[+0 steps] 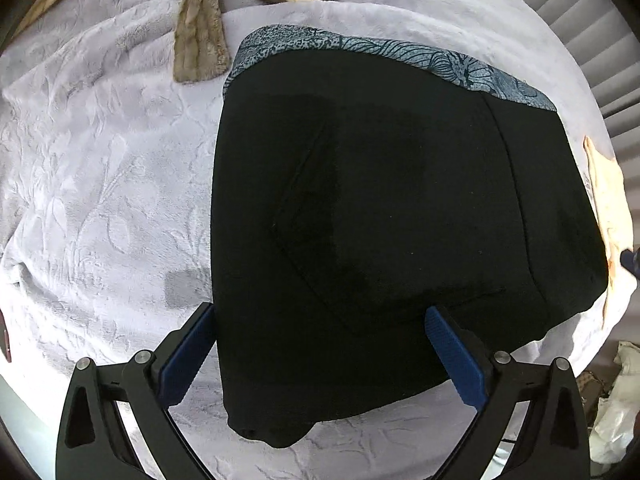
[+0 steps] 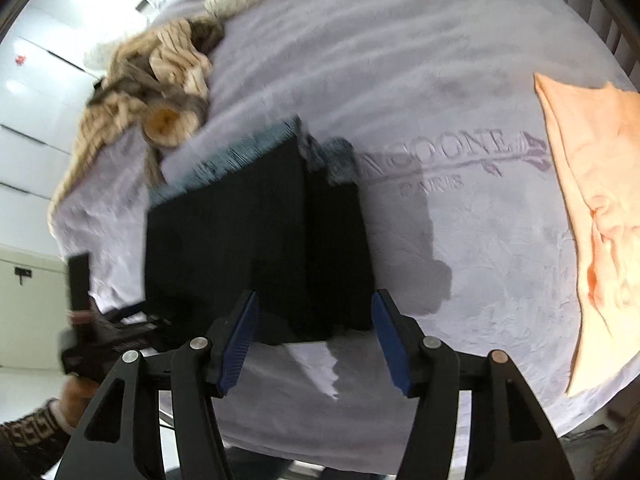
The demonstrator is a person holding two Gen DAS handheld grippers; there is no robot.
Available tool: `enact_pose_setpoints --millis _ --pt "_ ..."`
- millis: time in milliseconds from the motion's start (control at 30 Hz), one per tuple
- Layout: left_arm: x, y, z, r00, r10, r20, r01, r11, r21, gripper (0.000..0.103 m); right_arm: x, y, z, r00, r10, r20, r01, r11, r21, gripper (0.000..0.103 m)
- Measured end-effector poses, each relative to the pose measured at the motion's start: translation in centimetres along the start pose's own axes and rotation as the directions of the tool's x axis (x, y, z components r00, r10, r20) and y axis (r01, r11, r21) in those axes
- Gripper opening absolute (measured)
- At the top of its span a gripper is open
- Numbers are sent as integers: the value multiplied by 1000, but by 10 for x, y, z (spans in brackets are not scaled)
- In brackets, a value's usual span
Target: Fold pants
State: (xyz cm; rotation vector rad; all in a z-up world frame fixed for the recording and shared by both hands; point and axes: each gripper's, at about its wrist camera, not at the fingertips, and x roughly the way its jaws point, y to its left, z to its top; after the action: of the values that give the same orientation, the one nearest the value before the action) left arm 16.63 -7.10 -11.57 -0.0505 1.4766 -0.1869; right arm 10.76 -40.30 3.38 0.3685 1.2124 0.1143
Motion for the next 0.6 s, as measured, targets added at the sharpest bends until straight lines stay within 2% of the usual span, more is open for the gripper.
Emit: enact_pose_setpoints --millis 100,267,600 --pt "1 -1 1 1000 12 1 -12 1000 0 102 11 18 6 999 42 -2 -42 999 -30 59" --pt "3 1 0 1000 0 -16 -1 1000 -20 102 54 33 -1 995 -43 -92 33 994 -106 58" --pt "4 -2 1 1000 2 -20 -2 1000 -8 102 52 20 -7 996 16 -88 -21 999 -50 58"
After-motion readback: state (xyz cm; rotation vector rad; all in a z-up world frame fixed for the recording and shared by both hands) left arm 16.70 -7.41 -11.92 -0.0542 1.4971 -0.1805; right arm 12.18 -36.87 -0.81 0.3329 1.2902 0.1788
